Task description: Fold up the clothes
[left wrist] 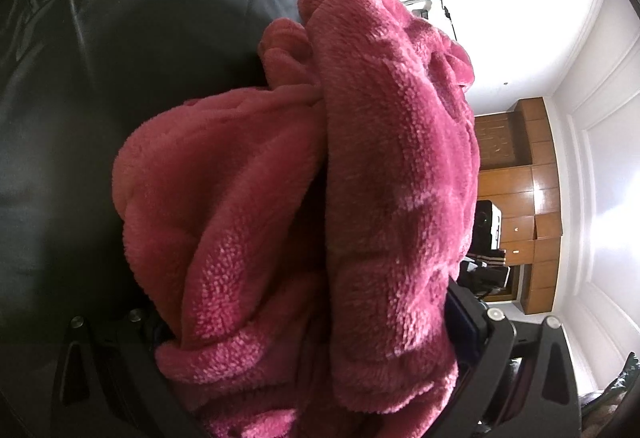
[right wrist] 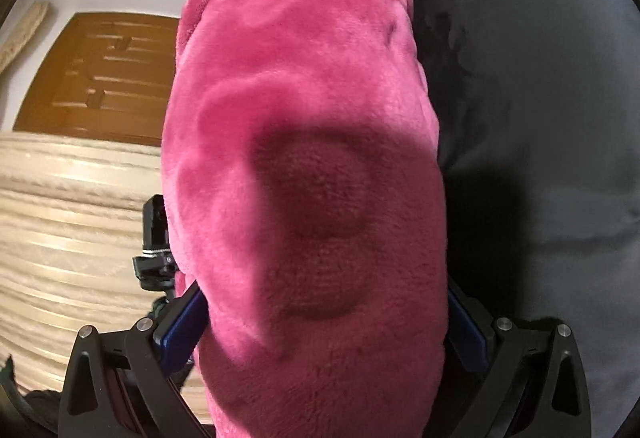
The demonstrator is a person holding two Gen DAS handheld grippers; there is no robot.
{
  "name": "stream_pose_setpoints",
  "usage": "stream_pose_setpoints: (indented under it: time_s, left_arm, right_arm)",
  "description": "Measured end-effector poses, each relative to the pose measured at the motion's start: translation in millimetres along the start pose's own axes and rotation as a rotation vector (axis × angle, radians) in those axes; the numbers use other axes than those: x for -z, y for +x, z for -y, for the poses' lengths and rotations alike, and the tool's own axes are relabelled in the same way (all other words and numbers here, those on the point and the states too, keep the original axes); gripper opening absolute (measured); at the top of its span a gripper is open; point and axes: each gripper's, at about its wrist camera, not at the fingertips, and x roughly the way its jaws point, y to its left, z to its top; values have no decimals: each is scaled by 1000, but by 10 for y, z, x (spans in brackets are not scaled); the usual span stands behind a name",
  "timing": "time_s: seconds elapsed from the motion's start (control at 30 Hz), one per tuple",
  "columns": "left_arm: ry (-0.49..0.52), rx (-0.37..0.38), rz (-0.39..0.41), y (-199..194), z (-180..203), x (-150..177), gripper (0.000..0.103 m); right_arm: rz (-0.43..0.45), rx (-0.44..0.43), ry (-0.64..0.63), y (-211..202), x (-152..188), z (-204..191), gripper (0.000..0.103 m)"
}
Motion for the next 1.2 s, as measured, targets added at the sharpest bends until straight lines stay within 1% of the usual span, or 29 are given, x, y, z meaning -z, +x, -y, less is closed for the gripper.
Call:
stream_pose_setpoints:
  time_s: [0.3, 0.37, 0.4, 0.43, 0.47, 0.5, 0.6, 0.63, 0.73, 0.8, 0.87, 0.97, 1.07, 1.13, 1.2]
  left_arm:
    - [19, -16, -2, 176, 167, -25, 102]
    - [19, -12, -5, 225, 193, -62, 97]
    - [18, -8, -7, 250, 204, -87, 92]
    - [21, -6, -7, 262, 223, -99, 84]
    - [26, -4, -5, 263, 251, -102, 81]
    - [32, -2, -2, 264, 278, -105, 78]
    - [38, -13, -4, 296, 357, -112, 74]
    - [38, -18, -4, 313, 388, -115, 73]
    - [45, -27, 1, 376, 531, -111, 68]
    - [54, -28, 6, 432, 666, -94, 67]
    - [67, -25, 13, 523, 854, -60, 66]
    - [88, -21, 29, 747, 1207, 16, 66]
    - [105, -23, 38, 1221, 1621, -9, 66]
    - [106, -22, 40, 1521, 1865, 51, 66]
    - [101, -16, 39, 1863, 2105, 124, 66]
  right_arm:
    - [-14, 8, -21, 150, 27, -60, 103]
    - [-12, 11, -11, 167, 52, -63, 103]
    - [-11, 14, 0, 177, 67, -65, 102]
    - [-2, 19, 8, 171, 90, -82, 95]
    - [11, 25, 13, 156, 117, -109, 92]
    - [23, 31, 18, 141, 145, -136, 85]
    - [61, 61, 11, 83, 224, -258, 73]
    - [74, 73, 6, 66, 255, -308, 70]
    - [123, 111, -22, -21, 346, -498, 66]
    - [159, 143, -60, -141, 398, -629, 66]
    - [181, 159, -87, -296, 439, -680, 66]
    - [209, 164, -112, -586, 502, -655, 66]
    - [235, 166, -126, -930, 555, -539, 66]
    - [248, 178, -133, -1103, 618, -543, 66]
    - [259, 190, -133, -1384, 661, -396, 66]
